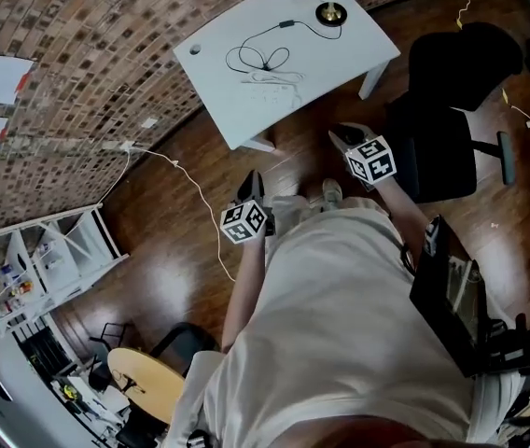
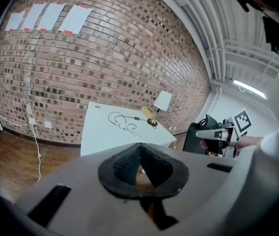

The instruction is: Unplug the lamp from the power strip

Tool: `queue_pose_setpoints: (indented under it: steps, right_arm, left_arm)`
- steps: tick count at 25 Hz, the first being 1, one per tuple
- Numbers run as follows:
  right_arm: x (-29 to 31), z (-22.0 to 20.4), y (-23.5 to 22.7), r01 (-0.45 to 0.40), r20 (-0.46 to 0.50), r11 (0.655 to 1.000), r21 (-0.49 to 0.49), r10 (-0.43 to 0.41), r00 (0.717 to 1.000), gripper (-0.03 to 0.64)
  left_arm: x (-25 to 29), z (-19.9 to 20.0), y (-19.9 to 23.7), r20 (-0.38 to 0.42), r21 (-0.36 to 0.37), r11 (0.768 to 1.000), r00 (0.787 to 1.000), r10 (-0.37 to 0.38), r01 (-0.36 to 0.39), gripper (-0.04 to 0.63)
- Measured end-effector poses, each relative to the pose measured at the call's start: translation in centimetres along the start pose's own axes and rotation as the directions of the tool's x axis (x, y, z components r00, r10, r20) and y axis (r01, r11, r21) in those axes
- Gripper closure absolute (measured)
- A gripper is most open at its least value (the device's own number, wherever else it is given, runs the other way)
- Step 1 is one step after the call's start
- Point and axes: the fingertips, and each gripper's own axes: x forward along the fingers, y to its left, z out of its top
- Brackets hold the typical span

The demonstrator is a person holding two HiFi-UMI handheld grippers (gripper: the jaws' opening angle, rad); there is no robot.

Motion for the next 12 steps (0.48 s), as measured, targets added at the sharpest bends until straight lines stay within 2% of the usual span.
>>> queue_pose_setpoints:
  steps: [4,7,12]
  right_arm:
    - [0.6,-0.8,0.9,0.024,-0.019,1.000,-0.006,-0.024,1.000,0.537]
    - [0.9,-0.7,2.8,0.026,-0.033,0.999,-0.020,-0.026,0.999,0.537]
    - [3.1,1.5,8.3,0.020,-0.026,0.998,-0.058,-0.021,0.999,0.537]
  left_arm:
    - [-1.1,-0.2,1.2,0.022,-0.002,1.000,1.000,-0.011,0.011,0.597]
    - [-2.3,-0.7,1.7,-0.001,0.052,0.998,1.000,-0.030,0.030,0.597]
    - [-5.4,1.0,4.7,-0.005,0.115,0.992,0.999,-0.054,0.054,0.597]
